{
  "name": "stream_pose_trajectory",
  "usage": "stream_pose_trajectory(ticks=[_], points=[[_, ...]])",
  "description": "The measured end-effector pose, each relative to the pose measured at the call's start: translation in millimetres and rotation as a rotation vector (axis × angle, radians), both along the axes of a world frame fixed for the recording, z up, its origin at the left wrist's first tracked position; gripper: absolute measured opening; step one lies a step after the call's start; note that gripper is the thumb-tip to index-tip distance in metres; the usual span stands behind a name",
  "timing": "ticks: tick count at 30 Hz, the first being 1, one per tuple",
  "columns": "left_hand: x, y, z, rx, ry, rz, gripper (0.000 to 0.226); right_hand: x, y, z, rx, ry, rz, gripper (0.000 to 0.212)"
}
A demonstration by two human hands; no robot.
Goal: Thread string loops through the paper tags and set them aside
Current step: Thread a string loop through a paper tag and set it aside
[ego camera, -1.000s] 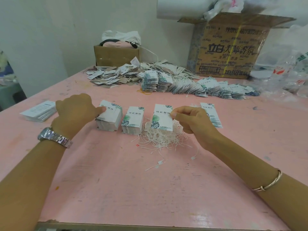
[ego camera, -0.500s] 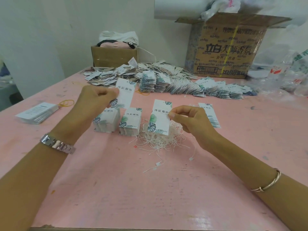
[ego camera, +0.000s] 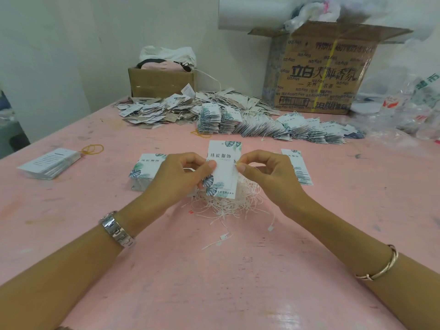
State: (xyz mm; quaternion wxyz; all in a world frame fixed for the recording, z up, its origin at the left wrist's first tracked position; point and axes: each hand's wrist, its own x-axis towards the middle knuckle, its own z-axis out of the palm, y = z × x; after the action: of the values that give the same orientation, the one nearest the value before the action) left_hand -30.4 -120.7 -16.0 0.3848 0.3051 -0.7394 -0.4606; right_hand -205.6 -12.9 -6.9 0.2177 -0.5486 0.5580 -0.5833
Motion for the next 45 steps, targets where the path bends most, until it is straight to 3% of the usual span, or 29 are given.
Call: stream_pose_trajectory(ticks=[14,19,23,28,36,41,45], points=[[-0.7,8.7,3.8,-0.065,0.032,0.0,0.015,-0.8,2.3,-5.1,-0.039,0.19,0.028,0.003],[-1.5,10.6,4.3,-0.05,0.054,-0.023,0.014,-1.9,3.7,-3.5,-0.047,0.191,0.009,0.003],[-3.7,15.9,6.4,-0.022,0.132,-0.012,0.028,-0.3,5.2,-1.8,-0.055,0.207,0.027,0.005],[-4.7,14.8,4.8,0.001,0.166,0.031,0.016,1.8,6.3,-2.4,-0.057,0.216,0.055,0.003],[-5.4,16.6,6.0,0.033,0.207,0.03,0.028,1.9,6.8,-1.8,-0.069,0.224,0.068,0.003],[-6.9,16.6,7.1,0.071,0.266,0.017,0.014,2.4,4.1,2.8,-0.094,0.038,0.107,0.005],[-6.0,20.0,7.6,0.114,0.265,-0.081,0.018,-3.4,1.0,5.2,-0.145,-0.088,-0.041,0.012]])
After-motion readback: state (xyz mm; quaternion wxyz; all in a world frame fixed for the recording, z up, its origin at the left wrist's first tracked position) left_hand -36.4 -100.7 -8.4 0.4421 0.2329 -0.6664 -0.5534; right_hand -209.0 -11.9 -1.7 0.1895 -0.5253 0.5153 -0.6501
